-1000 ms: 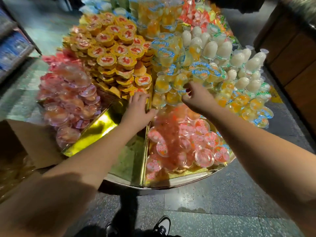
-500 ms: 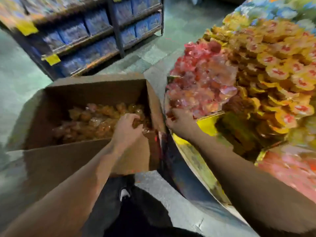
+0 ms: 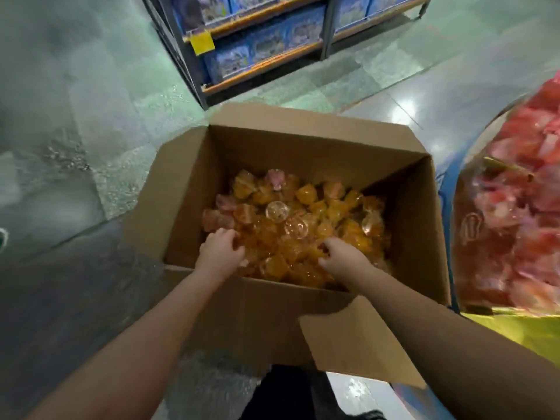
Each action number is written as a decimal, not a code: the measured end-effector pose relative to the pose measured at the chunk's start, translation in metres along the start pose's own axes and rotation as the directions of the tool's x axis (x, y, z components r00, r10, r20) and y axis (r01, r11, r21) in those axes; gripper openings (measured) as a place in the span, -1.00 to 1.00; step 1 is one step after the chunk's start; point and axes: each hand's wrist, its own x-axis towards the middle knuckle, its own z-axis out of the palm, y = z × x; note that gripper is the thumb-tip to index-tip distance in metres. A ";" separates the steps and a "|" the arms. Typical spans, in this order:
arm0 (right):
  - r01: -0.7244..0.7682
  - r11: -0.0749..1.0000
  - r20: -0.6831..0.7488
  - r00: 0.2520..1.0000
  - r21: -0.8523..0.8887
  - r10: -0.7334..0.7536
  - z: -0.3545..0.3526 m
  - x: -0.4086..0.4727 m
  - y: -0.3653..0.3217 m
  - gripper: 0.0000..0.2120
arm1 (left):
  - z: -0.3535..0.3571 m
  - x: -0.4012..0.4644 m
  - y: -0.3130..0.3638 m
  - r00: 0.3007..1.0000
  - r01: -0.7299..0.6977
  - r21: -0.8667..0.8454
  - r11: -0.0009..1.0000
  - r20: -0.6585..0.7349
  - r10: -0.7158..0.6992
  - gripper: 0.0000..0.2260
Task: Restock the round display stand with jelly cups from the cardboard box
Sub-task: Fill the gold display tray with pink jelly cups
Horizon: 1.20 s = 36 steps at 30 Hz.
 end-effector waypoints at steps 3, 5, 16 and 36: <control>-0.006 0.998 0.054 0.999 -0.059 0.009 0.009 0.045 -0.021 -0.50 | -0.005 0.039 -0.025 0.997 0.047 0.150 0.988 0.055 -0.056 -0.69; 0.014 0.996 0.081 0.997 -0.084 -0.007 0.018 0.075 -0.038 -0.47 | -0.003 0.063 -0.041 0.987 0.121 0.126 0.985 0.089 -0.133 -0.69; 0.186 0.982 0.167 0.970 -0.038 -0.177 0.085 0.191 -0.138 -0.42 | 0.022 0.123 -0.049 0.684 0.655 -0.738 0.165 0.486 -0.544 -0.64; 0.030 0.987 -0.063 0.997 -0.158 -0.040 0.167 0.191 -0.158 -0.35 | 0.041 0.172 -0.066 0.648 0.473 -0.832 -0.292 0.552 -0.524 -0.62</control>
